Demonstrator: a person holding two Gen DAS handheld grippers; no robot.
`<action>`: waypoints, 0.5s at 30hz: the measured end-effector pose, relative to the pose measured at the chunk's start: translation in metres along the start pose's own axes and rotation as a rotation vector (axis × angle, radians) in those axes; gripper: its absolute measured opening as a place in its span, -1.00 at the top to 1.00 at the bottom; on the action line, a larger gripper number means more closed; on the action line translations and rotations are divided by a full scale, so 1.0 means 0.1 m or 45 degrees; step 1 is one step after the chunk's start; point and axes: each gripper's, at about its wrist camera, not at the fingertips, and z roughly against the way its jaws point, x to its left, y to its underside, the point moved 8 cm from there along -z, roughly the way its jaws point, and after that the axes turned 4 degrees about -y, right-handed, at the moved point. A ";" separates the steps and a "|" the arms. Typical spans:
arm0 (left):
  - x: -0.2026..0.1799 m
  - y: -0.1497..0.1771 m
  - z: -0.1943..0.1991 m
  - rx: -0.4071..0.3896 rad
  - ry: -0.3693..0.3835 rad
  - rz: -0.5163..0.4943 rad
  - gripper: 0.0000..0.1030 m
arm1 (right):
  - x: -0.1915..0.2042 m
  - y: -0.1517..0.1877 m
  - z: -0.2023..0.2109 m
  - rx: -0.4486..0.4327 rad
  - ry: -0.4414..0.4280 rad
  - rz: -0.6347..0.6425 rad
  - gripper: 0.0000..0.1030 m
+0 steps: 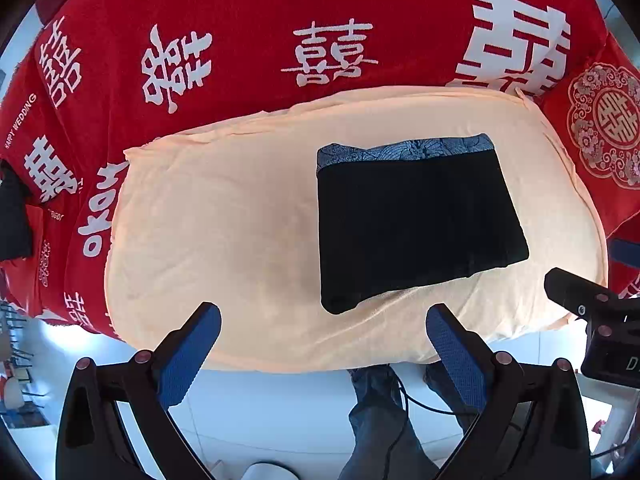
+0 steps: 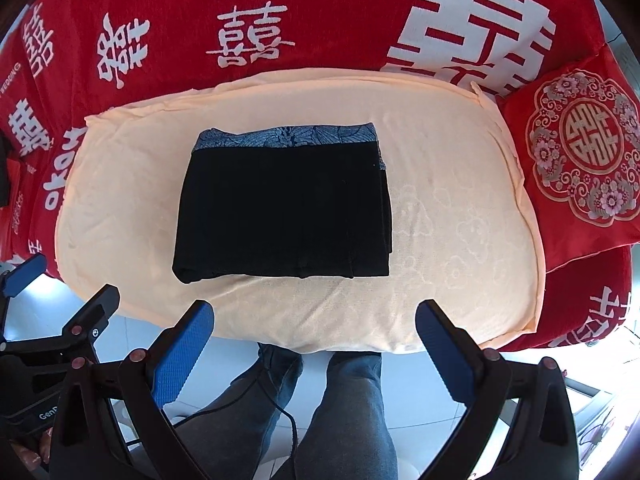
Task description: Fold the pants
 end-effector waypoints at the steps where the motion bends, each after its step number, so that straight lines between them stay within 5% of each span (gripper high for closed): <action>1: -0.01 0.00 -0.01 0.006 -0.003 0.002 -1.00 | -0.01 0.00 0.00 0.001 -0.001 -0.002 -0.96; 15: -0.04 0.00 -0.08 0.033 0.002 -0.006 -1.00 | -0.03 -0.08 -0.06 0.009 0.002 -0.008 -0.96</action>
